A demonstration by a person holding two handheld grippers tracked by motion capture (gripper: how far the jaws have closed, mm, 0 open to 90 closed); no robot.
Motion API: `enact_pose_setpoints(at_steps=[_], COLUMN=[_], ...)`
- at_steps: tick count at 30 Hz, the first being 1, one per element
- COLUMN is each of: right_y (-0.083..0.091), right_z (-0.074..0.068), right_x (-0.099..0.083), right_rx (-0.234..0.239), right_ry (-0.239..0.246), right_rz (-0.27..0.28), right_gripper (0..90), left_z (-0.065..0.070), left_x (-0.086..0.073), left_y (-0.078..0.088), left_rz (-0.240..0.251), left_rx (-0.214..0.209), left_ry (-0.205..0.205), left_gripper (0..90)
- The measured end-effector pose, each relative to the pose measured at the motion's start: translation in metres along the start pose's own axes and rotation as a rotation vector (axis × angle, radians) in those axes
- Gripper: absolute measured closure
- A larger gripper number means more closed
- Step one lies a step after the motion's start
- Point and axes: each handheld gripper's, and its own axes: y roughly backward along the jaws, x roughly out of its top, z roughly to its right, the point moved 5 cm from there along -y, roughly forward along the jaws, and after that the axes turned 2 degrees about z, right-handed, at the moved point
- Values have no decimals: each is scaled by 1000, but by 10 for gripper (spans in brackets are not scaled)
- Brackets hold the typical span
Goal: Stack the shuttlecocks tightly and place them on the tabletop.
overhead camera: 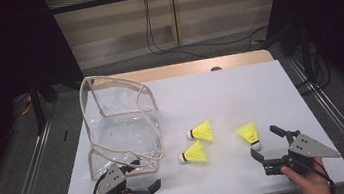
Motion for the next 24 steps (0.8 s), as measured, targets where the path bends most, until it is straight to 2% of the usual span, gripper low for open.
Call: enact_pose_setpoints(at_steps=[4, 7, 9, 14, 16, 20, 24], right_y=[-1, -2, -2, -2, -2, -1, -2], right_z=[-1, -1, -1, 0, 0, 0, 0], right_x=[1, 0, 0, 0, 0, 1, 0], right_rx=[1, 11, 9, 6, 9, 4, 7], right_ry=[5, 15, 13, 9, 10, 13, 9], right_rz=[0, -4, -4, -4, -2, 2, -4], right_gripper=[25, 25, 25, 25, 25, 25, 25], left_z=[2, 3, 3, 7, 10, 17, 21], left_x=[0, 1, 1, 0, 0, 2, 5], left_y=[-3, -5, -5, -9, -11, -17, -22], left_rz=[-15, -5, -3, -19, -28, -19, -11], left_rx=[-12, -15, -16, -34, -65, -89, -93], left_ry=[-9, 21, 28, 18, 11, 6, -5], left_gripper=[27, 22, 16, 17, 18, 40, 40])
